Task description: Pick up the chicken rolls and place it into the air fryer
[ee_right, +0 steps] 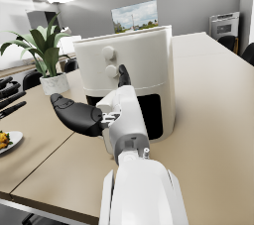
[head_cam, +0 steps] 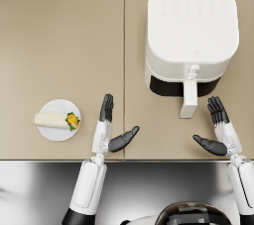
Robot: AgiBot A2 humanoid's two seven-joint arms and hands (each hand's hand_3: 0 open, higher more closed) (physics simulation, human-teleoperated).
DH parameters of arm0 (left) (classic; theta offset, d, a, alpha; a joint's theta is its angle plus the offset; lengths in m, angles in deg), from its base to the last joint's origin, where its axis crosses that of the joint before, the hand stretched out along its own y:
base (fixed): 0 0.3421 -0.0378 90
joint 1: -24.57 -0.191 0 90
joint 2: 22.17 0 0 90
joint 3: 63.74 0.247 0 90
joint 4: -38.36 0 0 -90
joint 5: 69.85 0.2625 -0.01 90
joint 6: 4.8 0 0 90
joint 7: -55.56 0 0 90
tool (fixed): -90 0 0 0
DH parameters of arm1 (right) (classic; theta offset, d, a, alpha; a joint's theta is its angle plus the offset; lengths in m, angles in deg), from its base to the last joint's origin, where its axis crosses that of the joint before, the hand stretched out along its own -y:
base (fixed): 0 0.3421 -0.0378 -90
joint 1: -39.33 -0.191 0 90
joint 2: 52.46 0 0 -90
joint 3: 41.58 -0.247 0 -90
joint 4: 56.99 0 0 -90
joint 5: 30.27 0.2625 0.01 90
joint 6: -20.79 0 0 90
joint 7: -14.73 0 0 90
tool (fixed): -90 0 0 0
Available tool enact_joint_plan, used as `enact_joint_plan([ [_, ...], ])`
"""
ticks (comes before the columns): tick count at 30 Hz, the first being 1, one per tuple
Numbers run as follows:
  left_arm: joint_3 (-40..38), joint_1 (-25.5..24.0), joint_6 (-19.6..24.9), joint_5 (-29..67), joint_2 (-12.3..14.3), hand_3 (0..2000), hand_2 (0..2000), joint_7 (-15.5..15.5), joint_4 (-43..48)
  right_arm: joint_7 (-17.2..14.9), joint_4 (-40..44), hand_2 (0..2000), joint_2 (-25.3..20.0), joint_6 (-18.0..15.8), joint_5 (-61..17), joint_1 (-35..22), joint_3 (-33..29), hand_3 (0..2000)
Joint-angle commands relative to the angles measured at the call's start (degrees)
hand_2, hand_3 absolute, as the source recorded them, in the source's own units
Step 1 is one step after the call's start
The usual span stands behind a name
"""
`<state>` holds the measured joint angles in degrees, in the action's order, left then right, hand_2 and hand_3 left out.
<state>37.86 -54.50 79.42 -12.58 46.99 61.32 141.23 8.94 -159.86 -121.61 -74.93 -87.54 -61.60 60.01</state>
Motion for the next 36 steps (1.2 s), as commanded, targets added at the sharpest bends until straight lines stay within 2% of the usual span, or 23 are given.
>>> enact_joint_plan([
  [1, 0.0, 0.0, 0.0, 0.0, 0.0, 0, 0, 0.0, 0.0, 0.0, 0.0, 0, 0.0, 0.0, 0.0, 0.0, 0.0, 0],
  [22, 0.0, 0.0, 0.0, 0.0, 0.0, 0, 0, 0.0, 0.0, 0.0, 0.0, 0, 0.0, 0.0, 0.0, 0.0, 0.0, 0],
  [23, 1.71, 0.11, 0.0, 0.0, 0.06, 0, 0, 0.0, -0.94, 0.0, 0.93, 0, -0.06, 0.0, 0.0, -0.1, 1.72, 0],
  [25, 0.83, -0.35, 2.81, 0.0, 0.17, 0, 0, -2.8, -0.47, 2.81, 0.93, 0, -0.38, 2.78, 0.0, -0.02, 1.45, 0],
  [27, -1.05, -0.31, 4.25, 0.0, 0.58, 0, 0, -4.24, 0.98, 4.26, 0.95, 0, -1.32, 4.21, 0.0, -1.03, 0.69, 0],
  [33, -8.06, -0.2, 5.57, 0.0, 1.58, 0, 0, -5.56, 1.53, 5.58, 1.96, 0, -3.2, 5.51, 0.01, -2.77, -1.02, 0],
  [36, -11.2, -0.5, 5.7, 7.59, 1.92, 0, 0, -5.69, 1.58, 5.71, 2.43, 0, -3.72, 5.64, -7.59, -2.82, -0.83, 0],
])
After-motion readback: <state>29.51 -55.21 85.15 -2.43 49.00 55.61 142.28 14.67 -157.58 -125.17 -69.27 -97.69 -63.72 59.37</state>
